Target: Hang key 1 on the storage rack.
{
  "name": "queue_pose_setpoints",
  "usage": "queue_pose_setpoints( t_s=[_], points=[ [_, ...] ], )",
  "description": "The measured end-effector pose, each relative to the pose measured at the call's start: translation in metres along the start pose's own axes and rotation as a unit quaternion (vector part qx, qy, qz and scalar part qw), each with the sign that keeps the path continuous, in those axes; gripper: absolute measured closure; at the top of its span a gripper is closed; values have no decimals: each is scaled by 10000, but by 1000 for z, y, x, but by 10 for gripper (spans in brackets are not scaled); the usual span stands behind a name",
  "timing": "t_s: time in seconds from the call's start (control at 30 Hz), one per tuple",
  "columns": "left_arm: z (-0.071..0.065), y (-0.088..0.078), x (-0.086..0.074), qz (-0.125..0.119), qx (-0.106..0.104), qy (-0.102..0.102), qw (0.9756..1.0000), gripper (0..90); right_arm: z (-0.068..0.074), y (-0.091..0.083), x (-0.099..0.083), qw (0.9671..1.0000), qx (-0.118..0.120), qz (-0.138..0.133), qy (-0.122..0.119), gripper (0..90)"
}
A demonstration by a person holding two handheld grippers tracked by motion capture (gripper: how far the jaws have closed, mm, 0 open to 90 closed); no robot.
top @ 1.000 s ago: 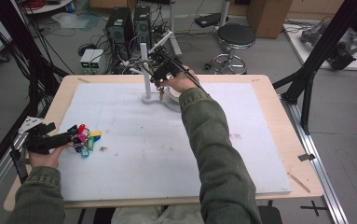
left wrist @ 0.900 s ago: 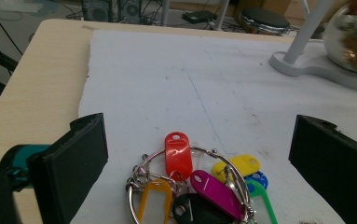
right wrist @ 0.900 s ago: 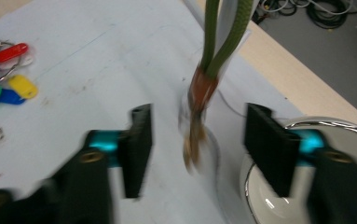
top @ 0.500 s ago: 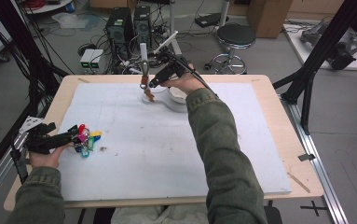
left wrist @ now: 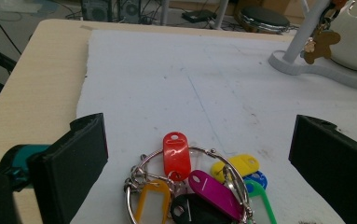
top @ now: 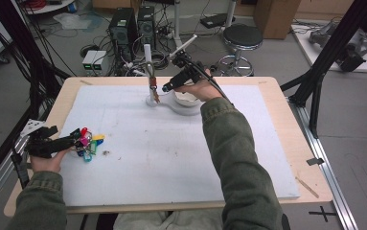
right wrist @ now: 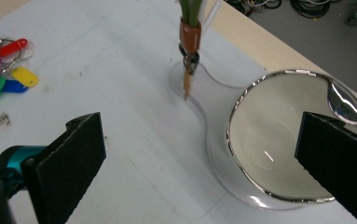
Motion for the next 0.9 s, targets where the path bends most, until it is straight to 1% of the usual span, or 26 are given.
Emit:
queue_pose_setpoints(
  t_s=[0.03, 0.07, 0.13, 0.23, 0.33, 0.37, 0.43, 0.47, 0.53, 0.57, 0.67, 0.7, 0.73, 0.77, 0.83, 0.87, 0.9],
  points=[
    [0, 0, 0, -6, -6, 0, 10000, 49, -1, 0, -4, 10000, 3, -5, 43, 8],
    [0, 0, 0, 0, -7, 0, 10000, 49, -3, 0, -7, 10000, 6, -15, 4, 8],
    [0, 1, 0, 7, -8, 2, 10000, 49, -5, 0, -13, 10000, 33, -12, 44, 8],
    [-1, 1, 0, 19, -12, 15, 10000, 49, -10, 0, -24, 9999, -18, 83, 55, 8],
    [-1, 1, 0, 26, -18, 16, 10000, 49, -14, -2, -32, 9998, 17, -24, 206, 8],
    [-1, 1, -1, 30, -16, 14, 10000, 49, -16, -2, -36, 9998, 24, -6, 220, 8],
    [-1, 1, -1, 35, -15, 13, 10000, 49, -19, -3, -43, 9997, -50, 120, 226, 8],
    [-1, 1, -1, 33, -12, 17, 10000, 49, -20, -4, -45, 9997, -68, 93, 221, 8],
    [-1, 1, -1, 39, -16, 11, 10000, 49, -21, -7, -48, 9996, 15, -34, 295, 8],
    [-1, 1, -1, 40, -19, 16, 10000, 49, -23, -7, -51, 9994, -2, -49, 341, 8],
    [-2, 2, -1, 44, -28, 24, 10000, 49, -28, -7, -61, 9992, -60, 42, 392, 8],
    [-2, 2, -1, 45, -24, 23, 10000, 49, -29, -7, -64, 9989, -67, 42, 454, 8],
    [-2, 2, -1, 44, -25, 20, 10000, 49, -31, -8, -67, 9988, -14, -41, 488, 8],
    [-2, 2, -1, 44, -24, 18, 10000, 49, -32, -8, -69, 9985, 12, -64, 539, 8],
    [-2, 2, -1, 56, -24, 18, 10000, 49, -35, -8, -76, 9985, -1, -68, 537, 8],
    [-2, 2, -1, 57, -26, 17, 10000, 49, -36, -7, -79, 9982, -28, -9, 591, 8],
    [-2, 2, -1, 55, -21, 20, 10000, 49, -37, -7, -84, 9983, -70, 11, 587, 8]
  ],
)
Point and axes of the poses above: each handheld gripper's, and its own axes: y roughly forward along the jaws, x roughly out of its top, z roughly to its left, the point moved 6 cm from there along y, roughly forward along the jaws, and after that the axes turned 2 degrees about z, right-handed, at the moved point
